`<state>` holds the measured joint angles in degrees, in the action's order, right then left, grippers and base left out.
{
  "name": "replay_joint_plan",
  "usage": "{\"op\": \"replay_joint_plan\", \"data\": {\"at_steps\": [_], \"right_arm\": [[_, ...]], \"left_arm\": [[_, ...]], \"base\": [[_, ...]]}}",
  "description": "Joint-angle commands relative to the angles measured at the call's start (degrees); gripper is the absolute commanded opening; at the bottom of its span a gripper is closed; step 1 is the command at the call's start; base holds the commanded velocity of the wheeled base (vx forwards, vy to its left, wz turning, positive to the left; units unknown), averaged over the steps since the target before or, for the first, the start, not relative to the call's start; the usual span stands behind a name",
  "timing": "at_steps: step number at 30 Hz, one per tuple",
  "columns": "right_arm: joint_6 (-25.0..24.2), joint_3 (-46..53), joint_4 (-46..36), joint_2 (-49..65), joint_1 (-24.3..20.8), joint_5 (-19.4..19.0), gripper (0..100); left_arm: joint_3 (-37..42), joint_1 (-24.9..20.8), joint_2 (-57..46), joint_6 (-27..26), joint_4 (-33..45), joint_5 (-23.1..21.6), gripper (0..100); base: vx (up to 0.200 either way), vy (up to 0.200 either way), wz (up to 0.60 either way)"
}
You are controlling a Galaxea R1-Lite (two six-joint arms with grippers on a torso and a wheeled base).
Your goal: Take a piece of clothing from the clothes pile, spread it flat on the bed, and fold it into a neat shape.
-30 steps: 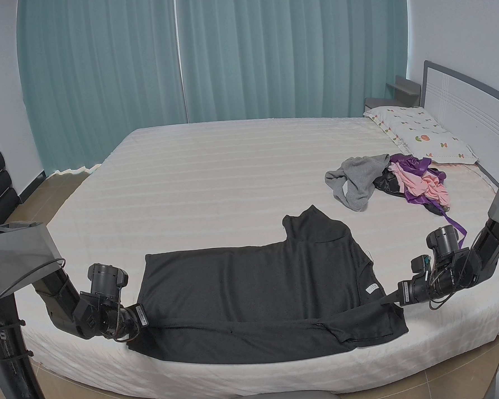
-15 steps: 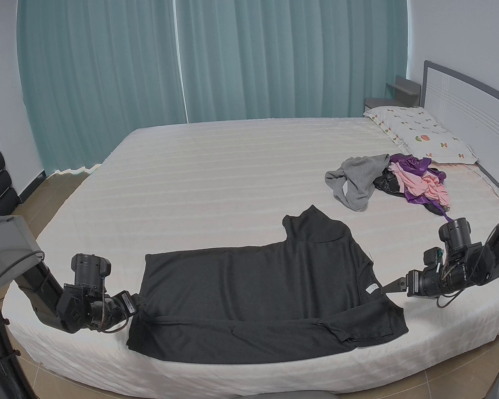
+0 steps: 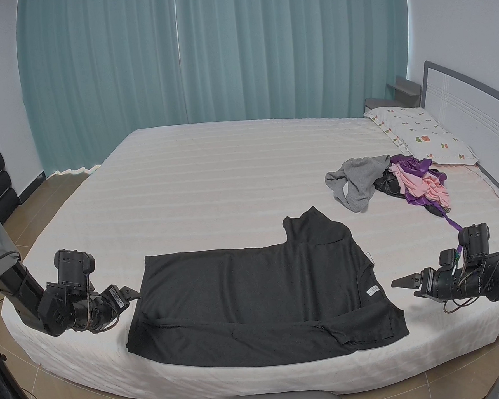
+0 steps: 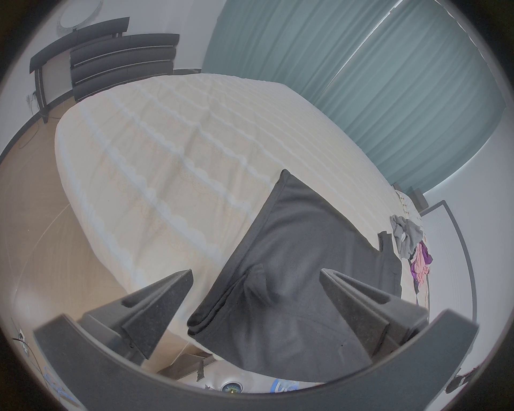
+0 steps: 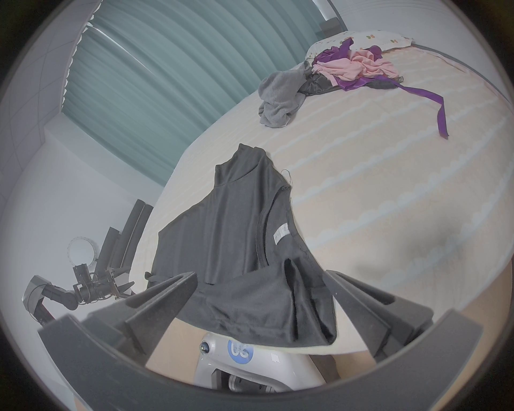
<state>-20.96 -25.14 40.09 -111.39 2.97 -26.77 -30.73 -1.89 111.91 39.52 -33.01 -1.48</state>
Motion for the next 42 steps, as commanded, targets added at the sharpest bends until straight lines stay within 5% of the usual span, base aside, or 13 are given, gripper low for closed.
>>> {"op": "replay_joint_plan", "data": {"at_steps": [1,42], "right_arm": [[-0.2,2.6,2.3,-1.6,0.0,-0.2,100],[0.6,2.8,2.7,-3.7,-0.2,0.0,100]], "left_arm": [[0.3,0.0,0.6,0.1,-0.1,-0.1,100],[2.1,-2.2,-0.2,2.1,-0.1,-4.0,100]], "base": [[0.0,0.0,0.0],[0.015,0.039,0.0]]}}
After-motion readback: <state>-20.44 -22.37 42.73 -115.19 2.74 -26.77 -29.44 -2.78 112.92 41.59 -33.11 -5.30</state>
